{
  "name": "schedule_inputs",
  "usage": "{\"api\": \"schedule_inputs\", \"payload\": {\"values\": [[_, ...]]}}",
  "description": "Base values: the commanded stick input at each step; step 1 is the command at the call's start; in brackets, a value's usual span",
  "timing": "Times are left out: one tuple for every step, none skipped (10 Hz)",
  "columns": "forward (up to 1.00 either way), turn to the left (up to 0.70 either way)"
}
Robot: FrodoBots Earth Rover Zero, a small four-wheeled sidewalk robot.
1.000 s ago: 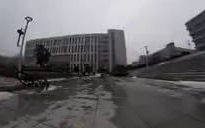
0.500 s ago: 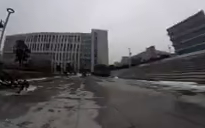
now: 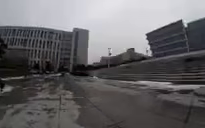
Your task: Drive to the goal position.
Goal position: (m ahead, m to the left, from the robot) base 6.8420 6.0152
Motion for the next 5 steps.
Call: {"api": "schedule_inputs", "payload": {"values": [[1.0, 0.0], [1.0, 0.0], [1.0, 0.0], [1.0, 0.0], [1.0, 0.0]]}}
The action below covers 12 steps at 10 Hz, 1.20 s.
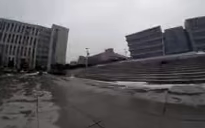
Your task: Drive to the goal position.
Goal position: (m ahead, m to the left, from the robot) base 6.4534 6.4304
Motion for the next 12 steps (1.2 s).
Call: {"api": "schedule_inputs", "payload": {"values": [[1.0, 0.0], [1.0, 0.0], [1.0, 0.07], [1.0, 0.27], [1.0, 0.27], [1.0, 0.27], [1.0, 0.27], [1.0, 0.27], [1.0, 0.27], [1.0, 0.27], [1.0, 0.27], [1.0, 0.27]]}}
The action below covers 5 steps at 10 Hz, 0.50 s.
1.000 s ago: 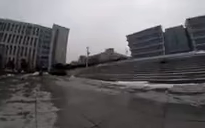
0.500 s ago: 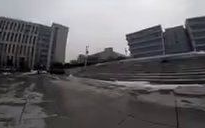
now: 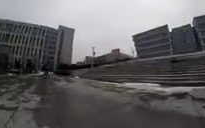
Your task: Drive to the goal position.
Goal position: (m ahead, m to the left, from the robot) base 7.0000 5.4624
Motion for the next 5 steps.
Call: {"api": "schedule_inputs", "payload": {"values": [[1.0, 0.27], [1.0, 0.27], [1.0, 0.27], [1.0, 0.27], [1.0, 0.27]]}}
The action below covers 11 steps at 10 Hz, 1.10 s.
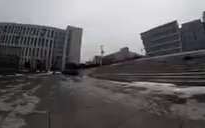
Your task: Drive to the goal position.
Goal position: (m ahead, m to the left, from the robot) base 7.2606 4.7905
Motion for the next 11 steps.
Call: {"api": "schedule_inputs", "payload": {"values": [[1.0, 0.27], [1.0, 0.27], [1.0, 0.27], [1.0, 0.27], [1.0, 0.27], [1.0, 0.27], [1.0, 0.27], [1.0, 0.27], [1.0, 0.27], [1.0, 0.27], [1.0, 0.27]]}}
